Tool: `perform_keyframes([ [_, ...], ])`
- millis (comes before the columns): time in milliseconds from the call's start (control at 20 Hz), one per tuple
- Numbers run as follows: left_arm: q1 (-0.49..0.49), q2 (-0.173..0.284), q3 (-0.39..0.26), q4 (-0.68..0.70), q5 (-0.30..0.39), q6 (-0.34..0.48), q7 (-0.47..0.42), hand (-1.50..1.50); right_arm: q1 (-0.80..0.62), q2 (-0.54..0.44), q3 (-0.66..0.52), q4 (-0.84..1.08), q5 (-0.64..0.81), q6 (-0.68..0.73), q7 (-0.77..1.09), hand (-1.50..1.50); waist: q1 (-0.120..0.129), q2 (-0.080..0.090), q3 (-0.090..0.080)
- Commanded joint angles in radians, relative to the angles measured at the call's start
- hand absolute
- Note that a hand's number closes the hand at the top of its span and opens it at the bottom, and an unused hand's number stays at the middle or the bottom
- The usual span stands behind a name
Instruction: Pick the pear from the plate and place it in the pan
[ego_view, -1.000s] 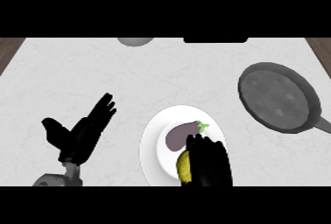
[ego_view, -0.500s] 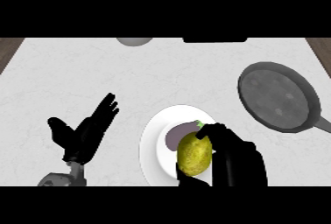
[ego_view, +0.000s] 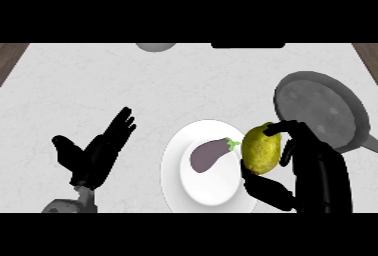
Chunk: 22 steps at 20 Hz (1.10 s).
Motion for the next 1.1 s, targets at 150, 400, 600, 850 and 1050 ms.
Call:
perform_keyframes([
  [150,0.021,-0.011,0.001,-0.07,-0.008,0.013,0.042,0.0,0.003,-0.079,-0.186,0.263,-0.044,-0.17,-0.229,1.5,0.006,0.0,0.0],
  [400,0.009,-0.046,-0.015,0.0,-0.048,0.005,-0.013,0.0,-0.123,-0.112,-0.329,0.39,-0.096,-0.2,-0.312,1.5,0.003,-0.001,-0.001],
  [600,-0.016,-0.011,0.014,0.018,-0.015,-0.031,0.003,0.0,-0.222,-0.16,-0.491,0.692,-0.138,-0.422,-0.451,1.5,0.016,0.005,0.001],
  [850,-0.049,0.024,0.073,0.034,0.027,-0.072,0.022,0.0,-0.361,-0.207,-0.611,0.977,-0.259,-0.529,-0.604,1.5,0.019,0.007,0.001],
  [1050,-0.002,-0.012,0.036,0.013,-0.009,-0.05,-0.003,0.0,-0.392,-0.259,-0.688,1.187,-0.39,-0.606,-0.835,1.5,0.019,0.007,0.001],
])
